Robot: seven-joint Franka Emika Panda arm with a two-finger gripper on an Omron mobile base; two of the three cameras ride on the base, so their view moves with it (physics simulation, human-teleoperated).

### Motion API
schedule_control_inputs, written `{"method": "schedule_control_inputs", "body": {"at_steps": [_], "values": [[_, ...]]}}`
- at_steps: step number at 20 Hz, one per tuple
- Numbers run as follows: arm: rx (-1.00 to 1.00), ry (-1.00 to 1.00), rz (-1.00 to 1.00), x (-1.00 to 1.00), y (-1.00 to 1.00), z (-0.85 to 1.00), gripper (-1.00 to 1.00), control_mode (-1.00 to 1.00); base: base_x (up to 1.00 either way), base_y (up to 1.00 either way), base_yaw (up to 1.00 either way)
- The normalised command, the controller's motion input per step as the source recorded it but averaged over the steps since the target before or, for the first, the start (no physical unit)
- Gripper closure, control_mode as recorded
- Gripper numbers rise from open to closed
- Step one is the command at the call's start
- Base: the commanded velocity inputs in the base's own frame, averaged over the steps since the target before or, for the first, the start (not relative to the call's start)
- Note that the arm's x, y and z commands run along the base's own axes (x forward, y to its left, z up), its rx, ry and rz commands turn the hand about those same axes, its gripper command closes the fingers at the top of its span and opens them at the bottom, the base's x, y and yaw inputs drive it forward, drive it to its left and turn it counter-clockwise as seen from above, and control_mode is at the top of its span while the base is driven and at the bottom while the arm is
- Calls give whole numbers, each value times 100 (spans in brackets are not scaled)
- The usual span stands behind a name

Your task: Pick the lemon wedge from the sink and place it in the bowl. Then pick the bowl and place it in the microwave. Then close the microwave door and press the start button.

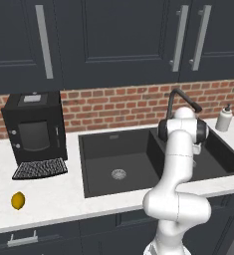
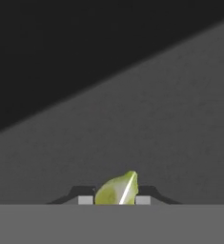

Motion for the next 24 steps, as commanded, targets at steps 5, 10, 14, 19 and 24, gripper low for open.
{"method": "schedule_control_inputs", "body": {"at_steps": [5,10,14,19,24], "values": [[0,0,0,-55,0,1,100,-100,0,0,0],[0,-7,-5,-58,0,26,100,-100,0,0,0],[0,-13,-9,-66,0,54,100,-100,0,0,0],[0,-9,-9,-58,0,71,100,-100,0,0,0],[0,-6,-10,-45,0,94,100,-100,0,0,0]]}}
